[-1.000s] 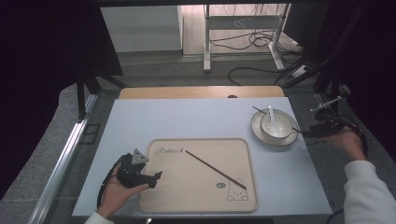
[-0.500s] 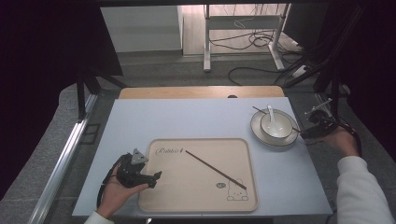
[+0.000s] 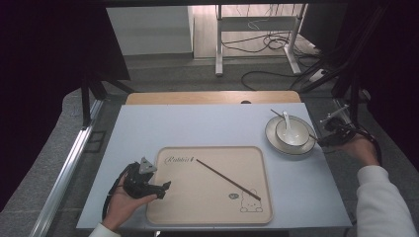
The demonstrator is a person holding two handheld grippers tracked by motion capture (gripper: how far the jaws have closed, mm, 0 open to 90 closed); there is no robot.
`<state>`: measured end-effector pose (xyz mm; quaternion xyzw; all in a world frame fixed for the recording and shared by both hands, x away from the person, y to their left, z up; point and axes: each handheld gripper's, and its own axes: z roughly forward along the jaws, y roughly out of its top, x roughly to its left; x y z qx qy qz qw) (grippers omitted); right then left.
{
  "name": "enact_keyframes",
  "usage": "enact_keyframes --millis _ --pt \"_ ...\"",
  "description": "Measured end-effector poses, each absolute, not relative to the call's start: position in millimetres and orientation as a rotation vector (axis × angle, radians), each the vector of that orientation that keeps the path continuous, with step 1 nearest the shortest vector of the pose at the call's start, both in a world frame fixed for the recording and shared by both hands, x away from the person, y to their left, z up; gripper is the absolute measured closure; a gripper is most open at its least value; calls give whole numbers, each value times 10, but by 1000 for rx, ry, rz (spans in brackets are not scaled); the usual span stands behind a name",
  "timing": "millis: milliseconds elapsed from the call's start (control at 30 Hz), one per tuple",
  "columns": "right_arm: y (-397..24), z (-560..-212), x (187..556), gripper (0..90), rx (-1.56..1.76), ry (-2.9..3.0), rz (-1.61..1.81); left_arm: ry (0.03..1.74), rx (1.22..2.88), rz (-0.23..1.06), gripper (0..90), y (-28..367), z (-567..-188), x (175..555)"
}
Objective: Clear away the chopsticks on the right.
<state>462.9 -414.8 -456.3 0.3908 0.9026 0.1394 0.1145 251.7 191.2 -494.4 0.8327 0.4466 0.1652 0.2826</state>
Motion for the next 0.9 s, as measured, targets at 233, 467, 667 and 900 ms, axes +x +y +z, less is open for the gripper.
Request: enact_keyframes --millis 233,467,667,900 --pt "-4157 -4480 4603 831 1184 2612 445 1197 2222 443 118 1921 -4939 2515" --pt "-4166 -4244 4508 835 1227 2510 523 1201 2214 444 119 1924 -4939 2516" --pt "-4058 -3989 4320 835 1196 2458 630 1199 2215 445 118 1922 -4936 2514" --pt "-3729 -3767 4015 835 1053 2481 716 1199 2216 447 119 1920 -4935 2514"
